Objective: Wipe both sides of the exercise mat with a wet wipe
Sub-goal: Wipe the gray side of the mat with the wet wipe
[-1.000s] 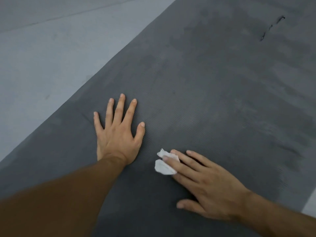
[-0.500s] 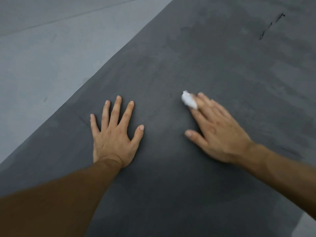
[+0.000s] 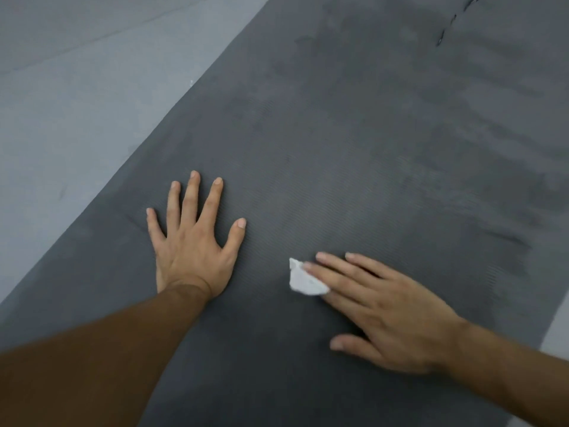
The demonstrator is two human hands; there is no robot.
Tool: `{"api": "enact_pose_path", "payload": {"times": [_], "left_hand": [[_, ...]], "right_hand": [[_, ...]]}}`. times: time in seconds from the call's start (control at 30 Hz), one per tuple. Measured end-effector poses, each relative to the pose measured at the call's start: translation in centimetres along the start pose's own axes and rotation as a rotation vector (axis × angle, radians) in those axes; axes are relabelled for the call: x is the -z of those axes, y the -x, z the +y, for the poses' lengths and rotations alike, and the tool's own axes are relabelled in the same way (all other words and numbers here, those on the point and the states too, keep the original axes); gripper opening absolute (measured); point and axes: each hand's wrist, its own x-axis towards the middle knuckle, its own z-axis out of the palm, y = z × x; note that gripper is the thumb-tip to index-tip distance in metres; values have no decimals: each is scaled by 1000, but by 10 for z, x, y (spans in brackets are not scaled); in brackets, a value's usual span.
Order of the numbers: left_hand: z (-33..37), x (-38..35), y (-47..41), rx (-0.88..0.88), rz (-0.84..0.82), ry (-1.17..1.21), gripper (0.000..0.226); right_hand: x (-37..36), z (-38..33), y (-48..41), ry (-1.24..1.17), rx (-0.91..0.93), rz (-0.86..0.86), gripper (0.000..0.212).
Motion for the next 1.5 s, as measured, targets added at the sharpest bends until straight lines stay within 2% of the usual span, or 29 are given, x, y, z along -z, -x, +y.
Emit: {"api": "enact_pose_path", "payload": {"times": [0.2, 0.33, 0.43, 0.67, 0.77, 0.83, 0.97, 1.13, 1.33, 1.5], "left_hand": [[-1, 0, 1, -9, -1, 15, 76], [-1, 0, 1, -13, 3, 19, 75], [-2, -1, 1, -11, 10, 20, 75], [-2, -1, 1, -14, -2, 1, 74], [-3, 0, 1, -13, 4, -1, 74], [-2, -1, 1, -14, 4, -3, 74], [-2, -2, 1, -15, 3, 1, 73], [-3, -2, 1, -17, -3, -18, 73], [-3, -2, 0, -18, -6, 1, 74], [-3, -1, 1, -17, -21, 14, 74]], "right_hand": [[18, 92, -41, 77, -338, 47, 77], [28, 126, -52, -16, -524, 99, 82], [27, 106, -51, -59, -457, 81, 86], [14, -5, -10, -61, -36, -65, 88], [11, -12, -8, -30, 61, -100, 84], [15, 7, -19, 13, 45, -94, 80], [31, 67, -68, 90, -210, -31, 80], [41, 97, -126, -50, -470, 47, 83], [34, 48, -125, -33, -366, -25, 81], [39, 37, -113, 28, -271, -107, 79]]}}
